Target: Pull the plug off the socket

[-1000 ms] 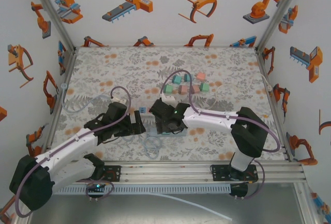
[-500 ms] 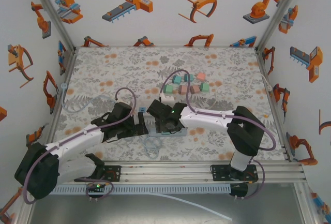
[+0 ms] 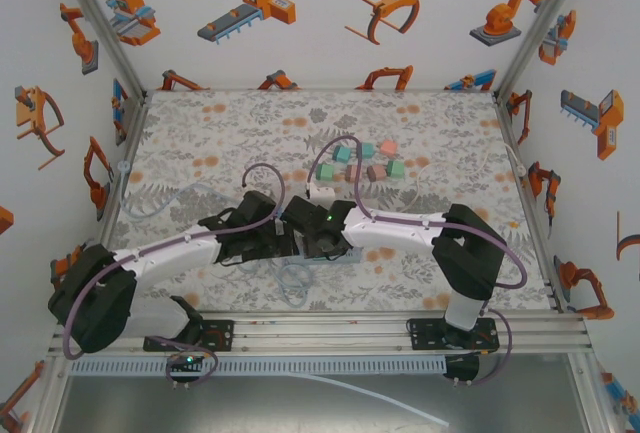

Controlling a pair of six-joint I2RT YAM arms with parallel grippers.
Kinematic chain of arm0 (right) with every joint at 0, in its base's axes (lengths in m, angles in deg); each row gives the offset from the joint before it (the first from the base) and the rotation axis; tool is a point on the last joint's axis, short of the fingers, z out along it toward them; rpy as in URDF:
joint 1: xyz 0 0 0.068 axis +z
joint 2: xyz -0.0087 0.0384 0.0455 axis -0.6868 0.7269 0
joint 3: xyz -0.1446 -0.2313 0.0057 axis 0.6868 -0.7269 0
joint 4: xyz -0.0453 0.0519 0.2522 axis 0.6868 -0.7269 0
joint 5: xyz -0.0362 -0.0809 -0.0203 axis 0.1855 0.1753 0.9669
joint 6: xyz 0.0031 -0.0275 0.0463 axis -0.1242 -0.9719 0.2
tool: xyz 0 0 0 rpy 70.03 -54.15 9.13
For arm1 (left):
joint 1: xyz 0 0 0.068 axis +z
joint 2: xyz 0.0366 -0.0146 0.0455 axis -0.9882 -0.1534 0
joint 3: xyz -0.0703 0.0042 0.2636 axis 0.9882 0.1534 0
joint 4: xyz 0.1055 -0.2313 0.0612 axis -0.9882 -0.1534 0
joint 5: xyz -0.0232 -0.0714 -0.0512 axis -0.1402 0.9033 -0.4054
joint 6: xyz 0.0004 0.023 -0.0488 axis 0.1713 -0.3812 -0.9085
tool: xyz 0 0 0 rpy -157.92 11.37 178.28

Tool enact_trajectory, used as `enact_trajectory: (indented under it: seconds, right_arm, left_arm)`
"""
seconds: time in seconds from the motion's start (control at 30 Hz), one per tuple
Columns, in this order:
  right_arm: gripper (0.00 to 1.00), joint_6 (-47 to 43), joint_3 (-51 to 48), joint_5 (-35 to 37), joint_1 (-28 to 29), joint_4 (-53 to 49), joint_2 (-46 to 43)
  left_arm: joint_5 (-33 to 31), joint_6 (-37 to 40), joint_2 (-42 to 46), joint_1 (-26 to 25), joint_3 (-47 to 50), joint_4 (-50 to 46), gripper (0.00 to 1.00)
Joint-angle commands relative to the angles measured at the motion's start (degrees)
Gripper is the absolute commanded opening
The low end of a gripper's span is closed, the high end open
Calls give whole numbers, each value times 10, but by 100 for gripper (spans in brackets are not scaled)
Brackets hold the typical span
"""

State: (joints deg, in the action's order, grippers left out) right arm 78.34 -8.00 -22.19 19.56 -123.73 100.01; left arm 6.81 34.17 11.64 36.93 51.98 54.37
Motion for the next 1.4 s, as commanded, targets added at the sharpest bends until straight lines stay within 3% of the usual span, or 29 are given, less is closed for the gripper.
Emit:
enact_trajectory:
  seconds: [0.0,0.2,0.5,0.7,0.77,1.37]
  right_arm:
    - [34,12,15,27,3,-11,-14]
    - [24,16,10,32,3,14,-29]
    - [19,16,1,29,4,48,-56]
    - [17,26,-20,10,3,70,-59]
    - [12,15,-15,11,3,68,-56]
    - [6,8,-57,1,4,129,-99]
  left_arm:
    - [13,1,-34,-6,7,-45,81]
    - [62,-3,-51,-7,25,-44,72]
    - [9,-14,-135,-10,-16,-131,64]
    - [10,-26,-191,-15,-23,-131,64]
    - [8,-31,-206,-16,-23,-130,64]
    - [17,-54,-292,-22,6,-71,64]
